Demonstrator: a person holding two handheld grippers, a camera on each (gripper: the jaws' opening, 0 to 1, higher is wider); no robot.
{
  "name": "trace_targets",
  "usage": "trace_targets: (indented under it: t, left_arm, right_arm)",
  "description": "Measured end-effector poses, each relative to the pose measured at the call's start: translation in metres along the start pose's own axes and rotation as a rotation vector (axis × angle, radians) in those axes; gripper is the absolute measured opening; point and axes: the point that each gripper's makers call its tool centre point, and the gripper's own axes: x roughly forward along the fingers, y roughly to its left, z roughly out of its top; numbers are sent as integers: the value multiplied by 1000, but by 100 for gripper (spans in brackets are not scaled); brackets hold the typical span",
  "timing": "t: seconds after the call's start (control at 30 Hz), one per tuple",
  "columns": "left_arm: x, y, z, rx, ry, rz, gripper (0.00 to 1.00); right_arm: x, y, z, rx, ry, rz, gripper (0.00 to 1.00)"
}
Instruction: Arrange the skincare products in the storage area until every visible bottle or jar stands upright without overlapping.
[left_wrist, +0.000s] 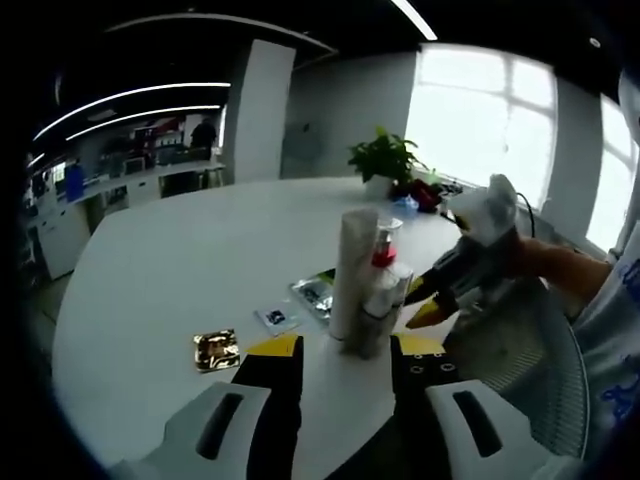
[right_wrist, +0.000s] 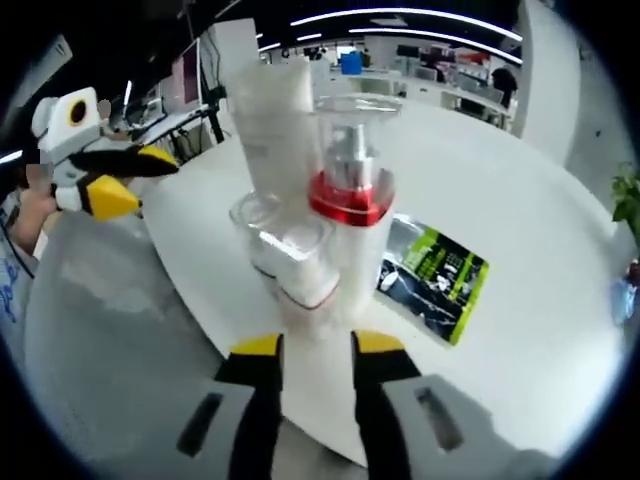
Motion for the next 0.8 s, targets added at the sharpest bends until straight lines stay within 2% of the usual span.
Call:
trace_targets:
  t: [0.47,0.8]
  left_arm:
    - [-7,13,-5,8,33,85,61]
    - [-17,21,-6,21,37,135,71]
  right_arm:
    - [-33,-2,26,-26,-105,-72,59]
    - [-45,3,35,-67,-140,-86,73]
